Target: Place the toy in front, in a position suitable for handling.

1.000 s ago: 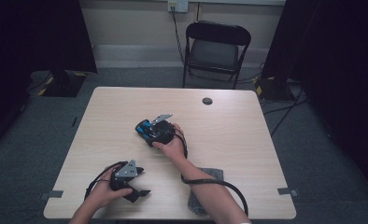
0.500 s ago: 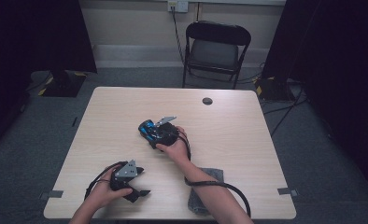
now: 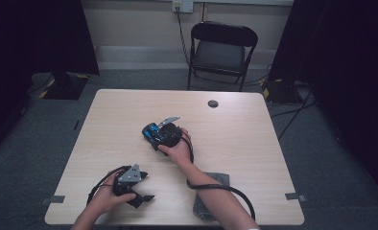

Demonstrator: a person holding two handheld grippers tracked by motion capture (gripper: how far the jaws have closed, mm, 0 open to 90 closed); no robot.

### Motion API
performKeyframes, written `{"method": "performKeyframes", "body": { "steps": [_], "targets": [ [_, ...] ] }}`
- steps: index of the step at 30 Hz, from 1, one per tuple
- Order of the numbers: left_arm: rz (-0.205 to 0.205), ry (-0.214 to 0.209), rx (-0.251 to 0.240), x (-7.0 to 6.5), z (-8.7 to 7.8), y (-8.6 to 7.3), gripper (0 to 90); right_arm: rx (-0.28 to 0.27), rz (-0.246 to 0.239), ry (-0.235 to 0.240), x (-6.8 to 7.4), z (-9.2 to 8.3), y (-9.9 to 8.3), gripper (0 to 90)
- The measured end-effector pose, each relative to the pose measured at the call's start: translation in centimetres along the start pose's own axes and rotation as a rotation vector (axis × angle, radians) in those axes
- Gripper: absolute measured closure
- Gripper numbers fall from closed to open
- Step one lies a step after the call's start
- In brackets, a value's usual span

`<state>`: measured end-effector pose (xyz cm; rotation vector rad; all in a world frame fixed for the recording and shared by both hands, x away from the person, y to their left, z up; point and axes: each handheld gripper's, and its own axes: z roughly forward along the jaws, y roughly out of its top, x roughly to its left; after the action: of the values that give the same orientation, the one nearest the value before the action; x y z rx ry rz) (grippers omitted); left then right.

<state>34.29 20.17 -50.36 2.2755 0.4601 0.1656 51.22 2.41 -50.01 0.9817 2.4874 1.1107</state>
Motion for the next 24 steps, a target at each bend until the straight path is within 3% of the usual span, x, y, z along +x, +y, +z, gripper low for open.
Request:
{"method": "performKeyframes", "body": {
  "steps": [3, 6, 14, 24],
  "targets": [
    [-0.001, 0.004, -0.003, -0.02, 0.03, -0.01, 12.2, 0.001, 0.005, -0.007, 0.00, 0.39, -0.16, 17.6],
    [0.000, 0.002, -0.001, -0.01, 0.01, -0.01, 12.2, -0.003, -0.024, -0.007, 0.40, 0.47, -0.09, 25.4],
    [0.000, 0.005, -0.003, -0.02, 0.03, -0.01, 12.2, 0.025, -0.033, -0.026, 0.67, 0.28, 0.19, 26.0],
    [0.000, 0.002, 0.001, 0.00, -0.01, 0.00, 12.2, 0.028, -0.027, 0.008, 0.10, -0.51, 0.53, 26.1]
  ]
}}
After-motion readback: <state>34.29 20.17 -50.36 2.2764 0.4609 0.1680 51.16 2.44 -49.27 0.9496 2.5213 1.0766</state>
